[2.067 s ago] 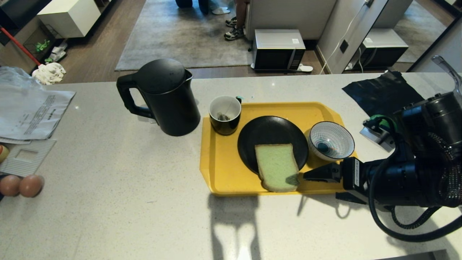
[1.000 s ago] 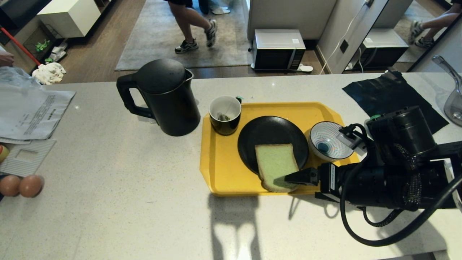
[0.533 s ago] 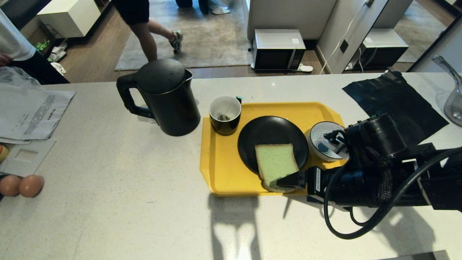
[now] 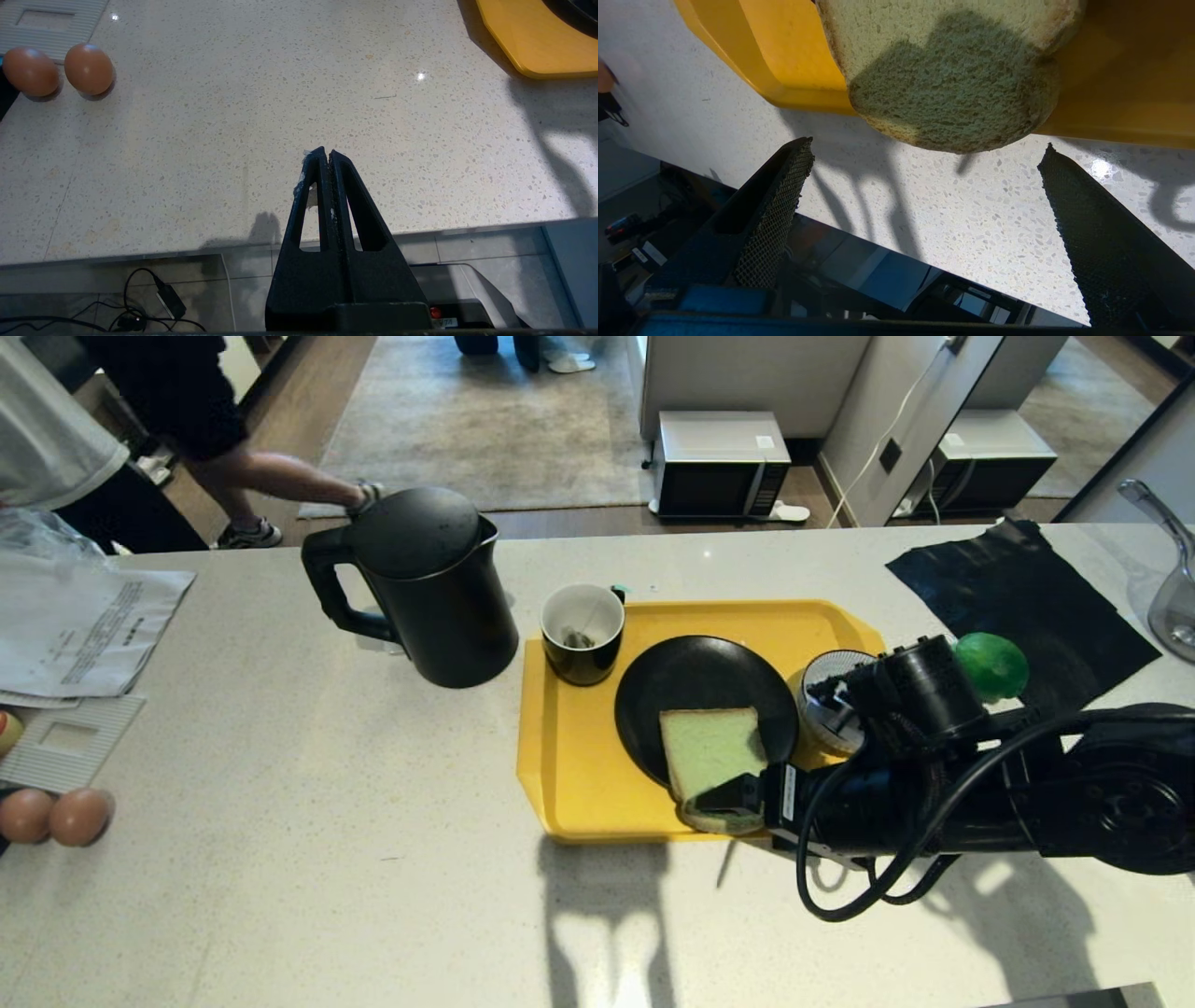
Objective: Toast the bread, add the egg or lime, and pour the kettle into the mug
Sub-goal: Pick up the bread slice
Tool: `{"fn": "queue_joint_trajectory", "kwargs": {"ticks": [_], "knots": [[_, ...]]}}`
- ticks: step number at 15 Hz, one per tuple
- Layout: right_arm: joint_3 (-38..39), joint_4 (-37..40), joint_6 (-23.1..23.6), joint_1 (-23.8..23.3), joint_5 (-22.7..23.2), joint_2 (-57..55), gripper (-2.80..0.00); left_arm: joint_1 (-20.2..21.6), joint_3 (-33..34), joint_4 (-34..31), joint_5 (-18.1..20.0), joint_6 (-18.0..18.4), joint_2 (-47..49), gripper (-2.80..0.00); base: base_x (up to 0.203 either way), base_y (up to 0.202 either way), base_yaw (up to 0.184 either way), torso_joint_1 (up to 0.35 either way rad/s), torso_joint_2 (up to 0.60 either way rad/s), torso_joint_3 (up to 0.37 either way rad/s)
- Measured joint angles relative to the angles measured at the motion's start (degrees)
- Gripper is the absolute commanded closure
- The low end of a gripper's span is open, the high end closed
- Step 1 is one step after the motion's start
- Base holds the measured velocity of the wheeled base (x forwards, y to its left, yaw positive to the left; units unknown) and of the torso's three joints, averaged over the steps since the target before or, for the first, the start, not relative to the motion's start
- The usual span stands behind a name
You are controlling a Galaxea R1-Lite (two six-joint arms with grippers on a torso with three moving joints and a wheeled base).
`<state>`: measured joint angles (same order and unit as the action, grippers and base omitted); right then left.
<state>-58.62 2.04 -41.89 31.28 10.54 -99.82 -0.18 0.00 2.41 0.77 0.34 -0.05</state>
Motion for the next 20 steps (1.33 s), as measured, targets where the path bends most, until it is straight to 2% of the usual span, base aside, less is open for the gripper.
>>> {"fn": "queue_joint_trajectory", "kwargs": {"ticks": [7,10,20], "knots": [[-1.2,-0.1,-0.2,-0.8,0.1,-1.9,-2.80,0.0,0.0,0.0,0.0,0.0,0.0,0.00,0.000,0.000,0.000,0.000,0.00,0.000],[-2.9,0.3,-1.9,-1.4,0.2,-2.7,-2.80,0.0,0.0,0.0,0.0,0.0,0.0,0.00,0.000,0.000,0.000,0.000,0.00,0.000],[-3.5,-0.2,-1.4,-3.0,0.1,-2.1,-2.80,0.0,0.0,0.0,0.0,0.0,0.0,0.00,0.000,0.000,0.000,0.000,0.00,0.000]]}}
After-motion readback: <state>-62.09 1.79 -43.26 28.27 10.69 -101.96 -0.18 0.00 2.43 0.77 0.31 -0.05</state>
